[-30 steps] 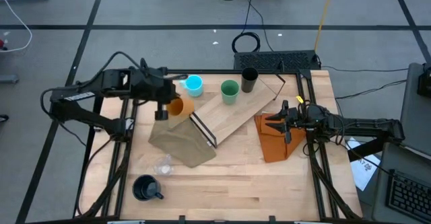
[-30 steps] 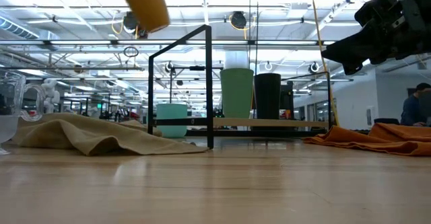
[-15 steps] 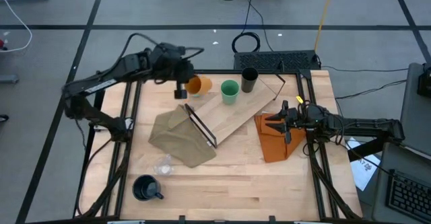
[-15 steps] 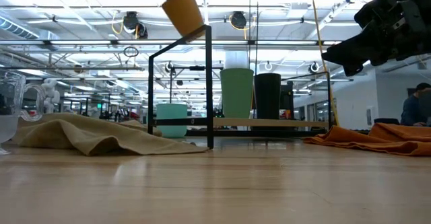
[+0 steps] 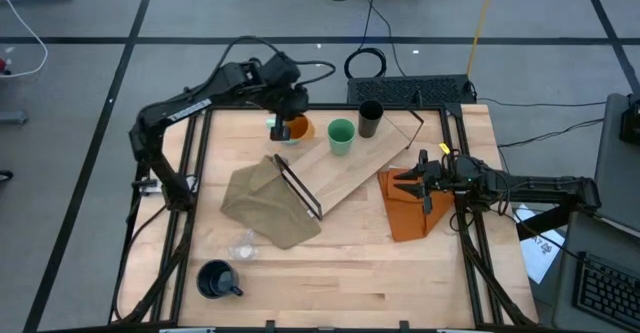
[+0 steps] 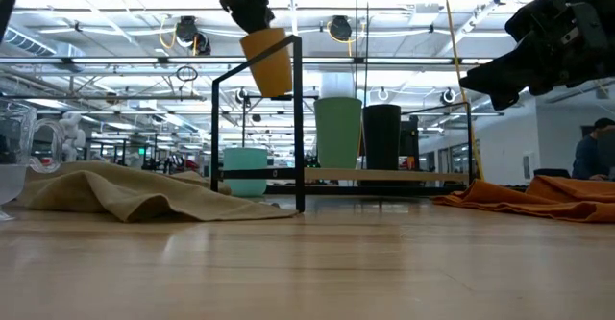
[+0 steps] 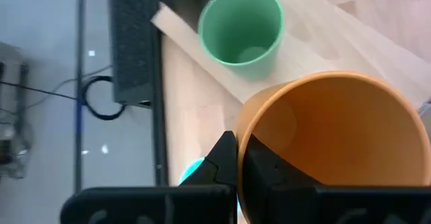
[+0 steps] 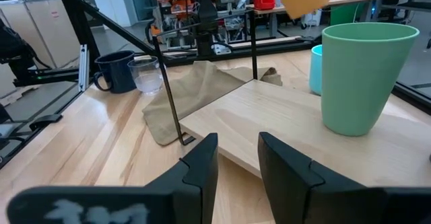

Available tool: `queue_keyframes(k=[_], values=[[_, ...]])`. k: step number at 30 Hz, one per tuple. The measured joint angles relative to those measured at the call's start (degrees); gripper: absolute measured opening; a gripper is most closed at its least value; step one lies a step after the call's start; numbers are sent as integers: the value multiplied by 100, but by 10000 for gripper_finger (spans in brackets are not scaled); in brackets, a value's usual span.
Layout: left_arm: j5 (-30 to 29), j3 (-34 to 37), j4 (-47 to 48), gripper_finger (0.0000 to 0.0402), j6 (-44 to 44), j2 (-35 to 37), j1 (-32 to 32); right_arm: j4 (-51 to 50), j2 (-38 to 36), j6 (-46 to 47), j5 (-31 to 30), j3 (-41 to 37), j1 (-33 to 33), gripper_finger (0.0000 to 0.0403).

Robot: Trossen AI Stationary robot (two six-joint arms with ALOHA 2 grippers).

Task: Stack small to large cups/mugs on shelf
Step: Put the orange cup on the shelf

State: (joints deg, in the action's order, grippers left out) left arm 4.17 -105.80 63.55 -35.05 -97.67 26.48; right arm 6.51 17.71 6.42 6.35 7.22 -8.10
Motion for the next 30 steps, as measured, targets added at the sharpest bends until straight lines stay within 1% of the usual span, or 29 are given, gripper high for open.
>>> queue_keyframes(k=[7, 11, 14, 18, 23, 28, 30], values=[[410, -28, 205, 2, -113, -322, 20, -19, 1, -2, -2, 0, 0, 96], [423, -28, 274, 2, -196, -346, 17, -97, -1, -2, -2, 0, -2, 96], [607, -28, 208, 2, -248, -339, 30, -117, 1, -2, -2, 0, -2, 96], [690, -28, 195, 2, -240, -339, 88, -116, 1, -2, -2, 0, -2, 96], [1039, -28, 145, 2, -262, -397, 126, -119, 1, -4, -2, 0, 0, 96], [1071, -28, 151, 2, -262, -641, 96, -119, 1, -17, -2, 0, -2, 96], [970, -28, 154, 2, -287, -784, 63, -119, 1, -17, -2, 0, -2, 96]])
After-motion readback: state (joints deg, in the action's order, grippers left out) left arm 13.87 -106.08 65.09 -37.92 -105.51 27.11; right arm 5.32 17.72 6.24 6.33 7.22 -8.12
